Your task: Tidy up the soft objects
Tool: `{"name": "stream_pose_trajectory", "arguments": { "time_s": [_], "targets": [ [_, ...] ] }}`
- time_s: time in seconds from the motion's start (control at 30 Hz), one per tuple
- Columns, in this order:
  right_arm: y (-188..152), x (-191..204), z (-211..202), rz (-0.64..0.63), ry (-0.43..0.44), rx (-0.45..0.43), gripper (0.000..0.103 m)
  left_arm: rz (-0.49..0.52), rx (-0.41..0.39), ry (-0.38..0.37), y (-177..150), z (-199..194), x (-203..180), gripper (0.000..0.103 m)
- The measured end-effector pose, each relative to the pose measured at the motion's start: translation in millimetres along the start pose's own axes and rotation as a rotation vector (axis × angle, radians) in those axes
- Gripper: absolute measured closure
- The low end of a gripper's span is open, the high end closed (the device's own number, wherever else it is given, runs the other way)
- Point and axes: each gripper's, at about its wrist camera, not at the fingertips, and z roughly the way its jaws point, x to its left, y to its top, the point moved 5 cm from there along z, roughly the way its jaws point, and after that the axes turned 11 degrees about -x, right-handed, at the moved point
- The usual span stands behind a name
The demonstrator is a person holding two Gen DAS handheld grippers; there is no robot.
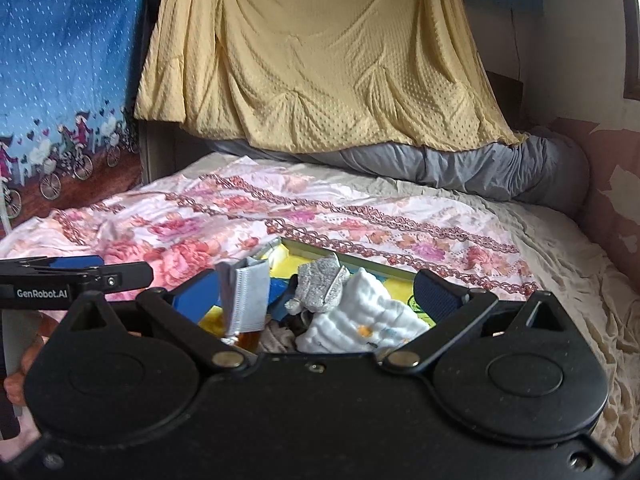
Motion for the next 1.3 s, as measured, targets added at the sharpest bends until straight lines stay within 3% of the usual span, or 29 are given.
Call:
{"name": "stream_pose_trajectory", "arguments": {
  "time_s": [0.53,0.83,1.3],
  "targets": [
    [-4.6,-10.7,-94.8,0.079,0.025,-0.033,0.0,0.121,-0.047,0.06,12.2,-96.4,-58.6,0.001],
    [-21.4,-21.6,-135.6,0.15,0.004,-0.031,0.0,0.149,-0.051,0.094,-4.7,-151.0,-74.9,0.001],
    [-54.9,-30.5,-186.4,0.23,-0.027,-0.049,0.0,0.185,-0.044,0.122,-28.2,-197.3,-90.0,0.001]
  ]
}}
